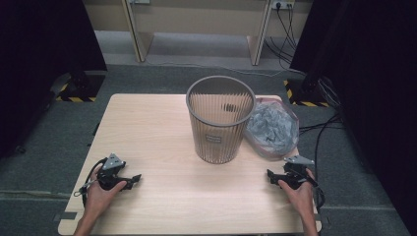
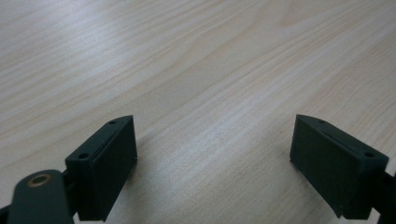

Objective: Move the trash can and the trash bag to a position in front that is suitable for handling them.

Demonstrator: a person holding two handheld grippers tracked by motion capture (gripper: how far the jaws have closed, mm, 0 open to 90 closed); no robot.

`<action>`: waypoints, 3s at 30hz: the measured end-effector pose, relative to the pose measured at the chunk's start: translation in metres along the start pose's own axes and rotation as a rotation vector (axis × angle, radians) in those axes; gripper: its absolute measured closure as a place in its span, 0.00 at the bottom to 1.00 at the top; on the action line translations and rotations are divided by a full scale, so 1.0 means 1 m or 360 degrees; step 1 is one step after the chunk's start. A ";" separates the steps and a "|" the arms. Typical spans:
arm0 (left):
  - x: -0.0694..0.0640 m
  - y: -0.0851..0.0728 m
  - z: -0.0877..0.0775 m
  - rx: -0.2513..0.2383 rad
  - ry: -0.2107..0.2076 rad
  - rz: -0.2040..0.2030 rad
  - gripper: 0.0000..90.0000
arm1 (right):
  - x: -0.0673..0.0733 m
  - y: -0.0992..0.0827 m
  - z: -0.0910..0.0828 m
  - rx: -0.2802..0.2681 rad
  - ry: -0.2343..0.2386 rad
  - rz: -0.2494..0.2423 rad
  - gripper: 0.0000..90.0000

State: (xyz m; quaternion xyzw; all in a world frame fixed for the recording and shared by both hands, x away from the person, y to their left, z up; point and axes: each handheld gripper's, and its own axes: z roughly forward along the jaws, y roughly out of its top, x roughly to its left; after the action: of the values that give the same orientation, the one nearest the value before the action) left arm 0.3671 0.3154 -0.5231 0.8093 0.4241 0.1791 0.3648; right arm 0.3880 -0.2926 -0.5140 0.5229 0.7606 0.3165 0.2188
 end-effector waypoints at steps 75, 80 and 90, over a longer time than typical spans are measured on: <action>0.000 0.000 0.000 0.0000 0.0000 0.0000 0.15 | -0.044 0.163 0.089 -0.0086 -0.0063 0.0166 0.18; 0.000 0.000 0.000 0.0001 -0.0001 0.0002 0.15 | -0.049 0.158 0.108 -0.0006 -0.0055 0.0208 0.21; 0.000 0.000 0.000 0.0001 -0.0001 0.0003 0.15 | -0.051 0.137 0.122 0.0052 -0.0027 0.0178 0.21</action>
State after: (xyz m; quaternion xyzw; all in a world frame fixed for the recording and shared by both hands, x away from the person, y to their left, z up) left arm 0.3670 0.3153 -0.5231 0.8099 0.4233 0.1791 0.3645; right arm 0.5774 -0.2749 -0.5024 0.5707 0.7334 0.3114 0.1987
